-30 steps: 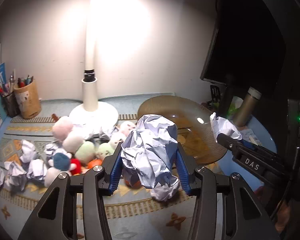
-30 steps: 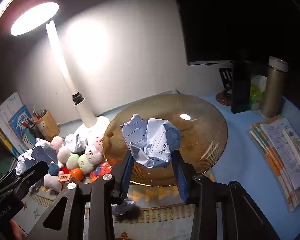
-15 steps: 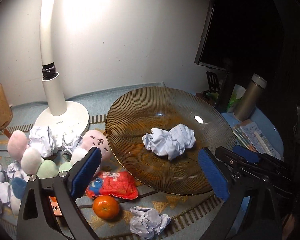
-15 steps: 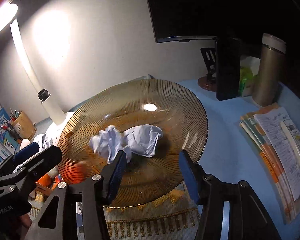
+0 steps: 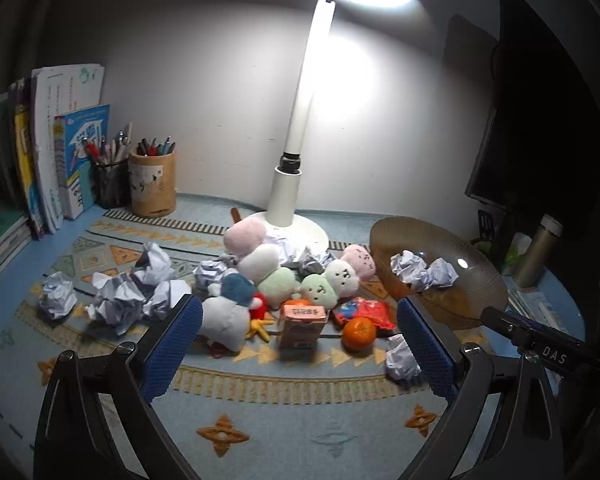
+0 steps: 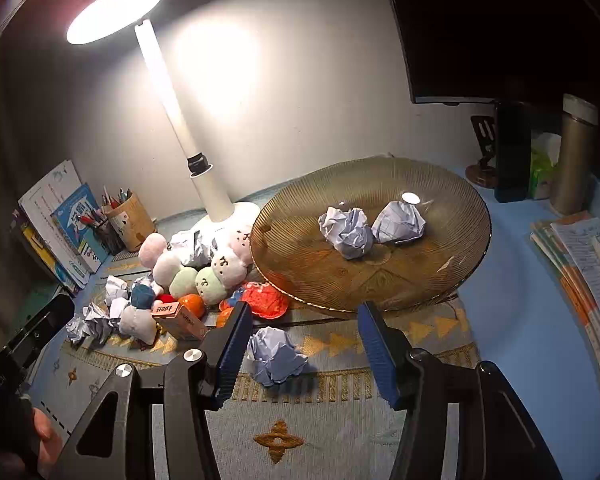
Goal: Organize objects
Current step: 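Move both tools back toward the paper balls on the rug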
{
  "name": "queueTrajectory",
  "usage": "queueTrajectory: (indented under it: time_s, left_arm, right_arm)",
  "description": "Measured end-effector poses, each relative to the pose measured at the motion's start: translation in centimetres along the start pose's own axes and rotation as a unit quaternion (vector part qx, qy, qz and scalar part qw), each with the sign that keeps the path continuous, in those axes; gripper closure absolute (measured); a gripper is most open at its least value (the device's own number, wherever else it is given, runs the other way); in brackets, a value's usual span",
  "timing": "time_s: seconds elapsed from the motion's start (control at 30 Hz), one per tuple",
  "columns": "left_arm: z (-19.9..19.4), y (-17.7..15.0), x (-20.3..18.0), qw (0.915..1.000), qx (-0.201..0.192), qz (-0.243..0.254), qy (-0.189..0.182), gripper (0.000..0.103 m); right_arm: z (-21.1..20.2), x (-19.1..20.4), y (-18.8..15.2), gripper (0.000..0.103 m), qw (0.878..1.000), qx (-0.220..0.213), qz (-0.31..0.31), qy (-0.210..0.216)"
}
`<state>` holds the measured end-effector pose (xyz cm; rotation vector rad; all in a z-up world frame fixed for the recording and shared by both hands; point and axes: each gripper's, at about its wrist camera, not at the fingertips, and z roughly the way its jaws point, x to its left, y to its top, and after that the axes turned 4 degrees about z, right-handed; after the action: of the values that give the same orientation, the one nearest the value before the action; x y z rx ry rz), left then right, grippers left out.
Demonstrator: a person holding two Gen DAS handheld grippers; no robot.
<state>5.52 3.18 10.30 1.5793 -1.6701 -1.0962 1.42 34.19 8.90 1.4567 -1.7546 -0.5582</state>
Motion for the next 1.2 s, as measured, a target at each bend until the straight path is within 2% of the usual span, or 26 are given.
queueTrajectory:
  time_s: [0.1, 0.23, 0.33, 0.47, 0.67, 0.8, 0.87, 0.93, 1.03, 1.1, 1.2]
  left_arm:
    - [0.6, -3.0, 2.6, 0.9993, 0.012, -0.015, 0.032, 0.005]
    - [1.9, -5.8, 4.9, 0.9978, 0.023, -0.040, 0.047, 0.005]
    - [1.6, -5.8, 5.2, 0.9983, 0.004, -0.046, 0.036, 0.005]
    - [2.2, -6.1, 5.5, 0.9982, 0.024, -0.050, 0.023, 0.005]
    - [1.9, -6.3, 6.2, 0.9971, 0.022, -0.070, 0.021, 0.005]
    - [1.3, -6.1, 8.2, 0.9936, 0.028, -0.108, 0.022, 0.005]
    - [0.3, -5.5, 10.4, 0.9916, 0.023, -0.118, 0.049, 0.005]
    - [-0.5, -4.5, 13.4, 0.9886, 0.019, -0.117, 0.093, 0.005]
    - [0.2, -3.4, 18.4, 0.9782, 0.054, -0.113, 0.165, 0.005]
    - [1.5, -3.3, 21.2, 0.9727, 0.082, -0.112, 0.186, 0.005]
    - [3.6, -3.2, 23.3, 0.9692, 0.100, -0.100, 0.201, 0.005]
  right_arm:
    - [0.9, 0.8, -2.5, 0.038, 1.000, -0.013, -0.007, 0.009]
    - [2.9, 1.4, -5.0, 0.038, 1.000, -0.009, -0.028, -0.006]
    - [3.8, 1.5, -5.3, 0.038, 0.999, 0.006, -0.034, 0.001]
    - [4.9, 0.8, -5.3, 0.038, 0.999, 0.031, -0.019, 0.004]
    - [5.0, 0.9, -5.4, 0.038, 0.999, 0.034, -0.016, -0.003]
    - [4.9, 1.5, -5.5, 0.038, 0.999, 0.032, -0.029, -0.025]
    - [4.8, 1.7, -5.6, 0.038, 0.998, 0.034, -0.032, -0.038]
    - [4.7, 1.7, -5.9, 0.038, 0.997, 0.039, -0.026, -0.057]
    - [4.8, 1.5, -6.3, 0.038, 0.997, 0.058, 0.007, -0.051]
    - [4.8, 1.7, -6.2, 0.038, 0.997, 0.060, 0.022, -0.050]
    - [5.0, 2.6, -5.9, 0.038, 0.996, 0.037, -0.005, -0.081]
